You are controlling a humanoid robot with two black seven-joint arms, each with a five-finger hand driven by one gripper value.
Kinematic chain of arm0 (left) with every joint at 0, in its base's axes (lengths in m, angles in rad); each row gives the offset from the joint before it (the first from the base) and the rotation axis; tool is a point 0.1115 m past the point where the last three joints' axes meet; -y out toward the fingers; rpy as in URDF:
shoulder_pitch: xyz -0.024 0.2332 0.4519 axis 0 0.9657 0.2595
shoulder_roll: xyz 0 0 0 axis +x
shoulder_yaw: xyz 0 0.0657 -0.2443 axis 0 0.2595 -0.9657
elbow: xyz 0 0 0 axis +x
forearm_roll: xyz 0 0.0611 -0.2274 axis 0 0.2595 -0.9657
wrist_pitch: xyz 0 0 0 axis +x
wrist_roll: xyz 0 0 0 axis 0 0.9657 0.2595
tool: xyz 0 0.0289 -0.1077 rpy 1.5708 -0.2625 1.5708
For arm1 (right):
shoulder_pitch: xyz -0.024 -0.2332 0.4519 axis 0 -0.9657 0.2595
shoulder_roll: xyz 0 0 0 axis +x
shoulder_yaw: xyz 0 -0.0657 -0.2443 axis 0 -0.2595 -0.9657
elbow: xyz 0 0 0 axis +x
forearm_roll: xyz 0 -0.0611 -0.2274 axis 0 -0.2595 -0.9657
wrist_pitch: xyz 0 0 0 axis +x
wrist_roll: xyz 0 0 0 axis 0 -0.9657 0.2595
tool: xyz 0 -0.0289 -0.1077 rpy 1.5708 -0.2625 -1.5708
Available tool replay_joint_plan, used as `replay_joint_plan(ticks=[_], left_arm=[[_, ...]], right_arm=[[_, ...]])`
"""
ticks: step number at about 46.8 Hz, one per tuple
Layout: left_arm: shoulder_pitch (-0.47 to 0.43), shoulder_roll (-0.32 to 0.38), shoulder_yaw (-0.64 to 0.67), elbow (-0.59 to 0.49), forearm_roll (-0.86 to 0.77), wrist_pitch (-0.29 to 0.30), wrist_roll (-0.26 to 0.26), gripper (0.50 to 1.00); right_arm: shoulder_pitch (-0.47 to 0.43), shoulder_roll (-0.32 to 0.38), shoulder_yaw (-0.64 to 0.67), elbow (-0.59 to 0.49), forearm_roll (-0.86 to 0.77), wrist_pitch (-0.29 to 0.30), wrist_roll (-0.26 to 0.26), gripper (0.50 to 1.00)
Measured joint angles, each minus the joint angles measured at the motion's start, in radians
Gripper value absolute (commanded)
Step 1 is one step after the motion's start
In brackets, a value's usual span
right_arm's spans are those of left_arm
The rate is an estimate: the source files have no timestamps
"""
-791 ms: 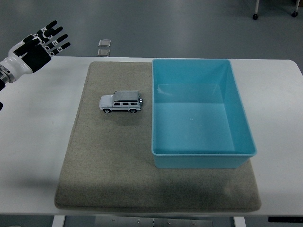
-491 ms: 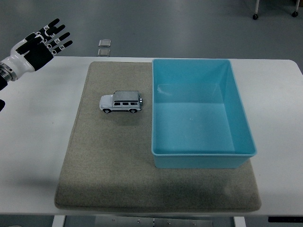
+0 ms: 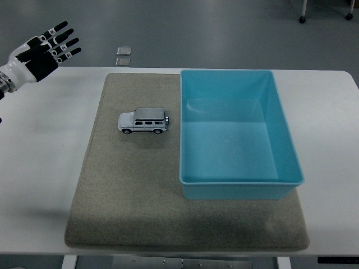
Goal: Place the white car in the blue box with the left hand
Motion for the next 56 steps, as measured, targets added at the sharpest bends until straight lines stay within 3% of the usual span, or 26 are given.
replay_joint_plan(ticks=[5,11,17,21,29,36,56], left_arm=[[-0.019,-0.003,0.004,-0.002,0.186,0.000,-0.079,1.000],[-0.035,-0.001,0.013,-0.031,0.440,0.000,-0.128,1.000],[-0.037,0.030,0.015,-0.126,0.701,0.003,-0.188,1.000],[-0.034,0.076,0.019,-0.210,0.840,0.045,-0.222,1.000],[-0.029,0.136,0.122,-0.381,1.043,0.190,-0.232,1.000],[-0.038,0.144,0.230,-0.459,1.189,0.268,-0.232,0.999],[-0.091,0.045,0.252,-0.463,1.348,0.286,-0.229,1.000]], right_arm=[[0.000,0.000,0.000,0.000,0.000,0.000,0.000,0.936],[0.000,0.000,0.000,0.000,0.000,0.000,0.000,0.936],[0.000,0.000,0.000,0.000,0.000,0.000,0.000,0.936],[0.000,0.000,0.000,0.000,0.000,0.000,0.000,0.936],[0.000,0.000,0.000,0.000,0.000,0.000,0.000,0.936],[0.000,0.000,0.000,0.000,0.000,0.000,0.000,0.936],[0.000,0.000,0.000,0.000,0.000,0.000,0.000,0.936]])
